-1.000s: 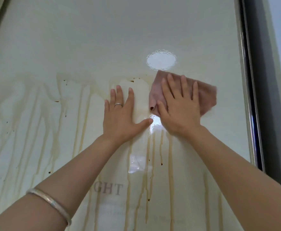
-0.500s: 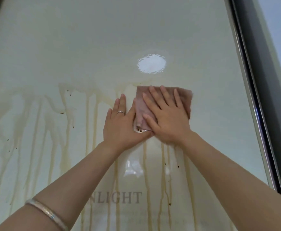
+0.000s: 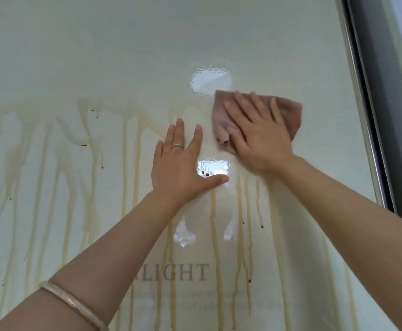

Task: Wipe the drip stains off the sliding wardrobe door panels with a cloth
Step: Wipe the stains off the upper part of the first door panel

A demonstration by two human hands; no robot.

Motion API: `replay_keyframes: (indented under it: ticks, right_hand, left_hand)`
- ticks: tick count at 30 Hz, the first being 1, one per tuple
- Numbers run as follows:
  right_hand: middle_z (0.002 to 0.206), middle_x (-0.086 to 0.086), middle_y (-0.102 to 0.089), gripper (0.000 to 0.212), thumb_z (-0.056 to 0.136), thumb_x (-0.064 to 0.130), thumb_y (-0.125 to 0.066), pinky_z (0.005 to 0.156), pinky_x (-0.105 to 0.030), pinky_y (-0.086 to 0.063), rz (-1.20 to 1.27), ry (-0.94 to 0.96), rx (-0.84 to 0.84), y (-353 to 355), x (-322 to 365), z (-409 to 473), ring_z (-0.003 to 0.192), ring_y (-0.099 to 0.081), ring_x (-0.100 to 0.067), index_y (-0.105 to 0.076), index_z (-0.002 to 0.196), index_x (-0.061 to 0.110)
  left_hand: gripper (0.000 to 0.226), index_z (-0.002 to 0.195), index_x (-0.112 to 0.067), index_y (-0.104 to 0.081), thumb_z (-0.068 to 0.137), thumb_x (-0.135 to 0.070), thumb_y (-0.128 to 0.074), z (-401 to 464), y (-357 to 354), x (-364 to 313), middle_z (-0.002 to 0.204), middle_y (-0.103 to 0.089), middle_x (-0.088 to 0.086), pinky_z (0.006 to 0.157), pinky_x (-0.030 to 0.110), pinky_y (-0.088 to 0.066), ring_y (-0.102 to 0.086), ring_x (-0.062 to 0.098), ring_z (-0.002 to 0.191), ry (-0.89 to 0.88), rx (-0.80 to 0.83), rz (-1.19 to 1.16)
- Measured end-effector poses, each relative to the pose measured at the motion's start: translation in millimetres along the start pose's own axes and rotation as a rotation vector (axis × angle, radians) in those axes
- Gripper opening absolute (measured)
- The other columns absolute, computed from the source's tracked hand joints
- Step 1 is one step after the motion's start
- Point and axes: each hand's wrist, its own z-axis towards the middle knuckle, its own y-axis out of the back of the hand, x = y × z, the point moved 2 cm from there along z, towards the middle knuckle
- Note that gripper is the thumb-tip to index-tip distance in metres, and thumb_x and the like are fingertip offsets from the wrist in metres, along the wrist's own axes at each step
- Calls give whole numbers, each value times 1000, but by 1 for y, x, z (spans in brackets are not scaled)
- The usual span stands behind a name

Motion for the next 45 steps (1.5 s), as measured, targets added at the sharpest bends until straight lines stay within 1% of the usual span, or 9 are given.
replay_keyframes:
  ticks: [4,11,14,17,24,29,35,41,45]
  right_hand:
    - [163,0,-5,69,90,46,-8,118,-47,8,8,-377,-33,7,-52,3,149,2,-25,-11,155,24]
    - [155,-7,-34,62,92,44,-25,114,-44,-3,-46,107,-81,-7,-15,-34,143,-27,-33,-39,147,19]
    - [161,-2,-17,71,89,51,-10,116,-46,5,-20,-233,-140,11,-49,-30,149,-9,-29,-24,153,23]
    - [149,2,-41,59,89,43,-33,114,-53,-15,-86,-479,39,-27,-64,-5,137,-36,-25,-45,143,24]
    - [160,0,-21,59,96,49,-24,116,-58,-13,-140,54,101,-37,-41,-68,148,-12,-27,-24,153,33]
    - [155,-11,-31,62,93,40,-26,114,-53,-2,15,-283,-184,-10,-25,-61,143,-25,-39,-36,148,15]
    - [153,-7,-36,54,100,45,-22,115,-55,-10,-53,232,-95,-20,13,-120,142,-27,-31,-39,146,22]
    - [157,-9,-27,63,94,43,-20,114,-53,1,25,-398,-216,-15,-21,-75,145,-20,-35,-33,150,17]
    - [151,-9,-39,56,94,40,-34,113,-58,-14,-16,25,-180,-32,44,-108,141,-31,-35,-43,145,17]
  left_hand:
    - [111,149,-30,5,68,-75,-55,2,-2,0,155,20,6,114,37,6,16,20,143,-3,-4,0]
    - [111,149,-30,4,67,-76,-55,1,-3,-1,156,19,6,114,38,5,15,20,143,1,-16,-16]
    - [110,149,-31,5,68,-75,-55,1,-3,0,155,20,7,114,37,6,17,20,143,0,-4,-20]
    - [110,149,-30,6,69,-75,-54,1,-5,-1,155,21,7,114,37,7,17,20,143,-3,0,-14]
    - [118,149,-26,10,65,-76,-57,-9,1,-4,154,23,11,113,38,9,20,24,142,3,25,-46]
    - [132,146,-22,22,58,-80,-58,-35,-7,-2,150,33,13,113,41,11,27,29,139,22,112,52]
    - [131,146,-22,20,59,-77,-60,-39,-11,-2,151,29,12,114,42,7,23,28,141,15,154,57]
    - [133,145,-23,24,56,-79,-59,-38,-16,2,149,34,11,113,40,10,28,27,139,7,138,57]
    - [135,147,-23,18,46,-91,-40,-41,-17,4,151,29,11,114,41,9,25,26,140,-2,124,25]
